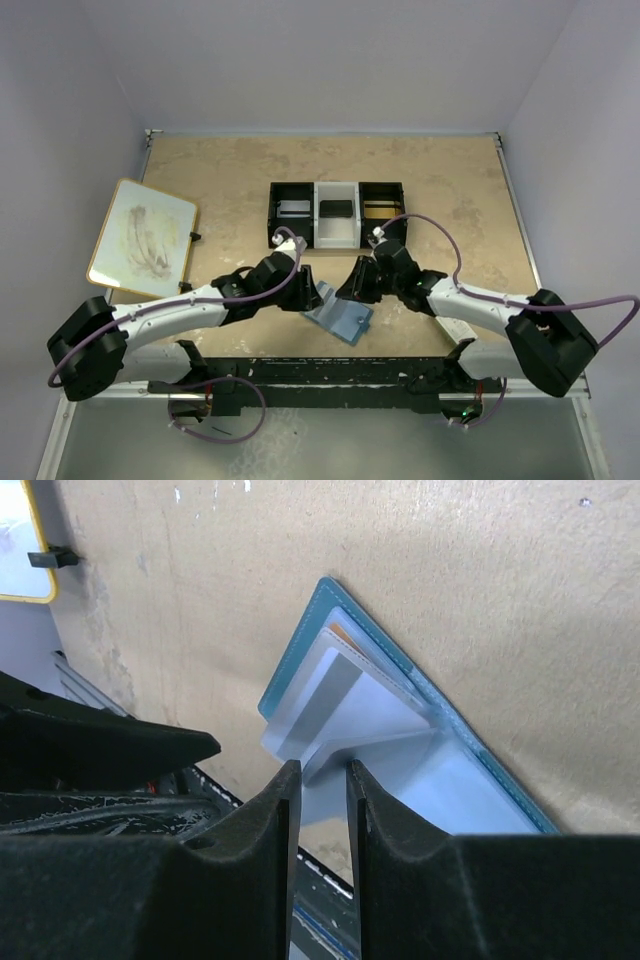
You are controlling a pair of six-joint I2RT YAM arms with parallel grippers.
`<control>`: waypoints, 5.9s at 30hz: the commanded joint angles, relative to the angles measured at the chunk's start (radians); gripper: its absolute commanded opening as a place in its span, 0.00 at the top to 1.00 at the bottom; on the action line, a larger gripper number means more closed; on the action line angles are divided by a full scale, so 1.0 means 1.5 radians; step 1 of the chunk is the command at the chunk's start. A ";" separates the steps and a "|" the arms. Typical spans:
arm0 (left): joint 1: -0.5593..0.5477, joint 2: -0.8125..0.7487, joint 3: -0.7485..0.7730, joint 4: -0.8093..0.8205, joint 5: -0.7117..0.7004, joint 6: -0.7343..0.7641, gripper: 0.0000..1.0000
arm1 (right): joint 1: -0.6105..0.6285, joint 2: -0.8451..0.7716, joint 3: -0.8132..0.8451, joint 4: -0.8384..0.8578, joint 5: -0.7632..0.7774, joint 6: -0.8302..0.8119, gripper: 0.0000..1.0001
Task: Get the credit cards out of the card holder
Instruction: Adjust the card holder at the center of the board.
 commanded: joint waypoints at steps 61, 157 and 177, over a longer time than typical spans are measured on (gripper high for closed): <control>-0.068 0.190 0.062 0.128 0.040 -0.007 0.64 | 0.000 -0.186 -0.085 -0.143 -0.048 -0.038 0.45; 0.042 0.412 0.256 0.159 0.104 0.031 0.49 | 0.000 -0.090 -0.106 -0.013 -0.115 -0.028 0.39; 0.043 0.174 0.189 0.019 -0.088 0.039 0.45 | -0.001 -0.145 -0.044 -0.024 -0.014 -0.102 0.44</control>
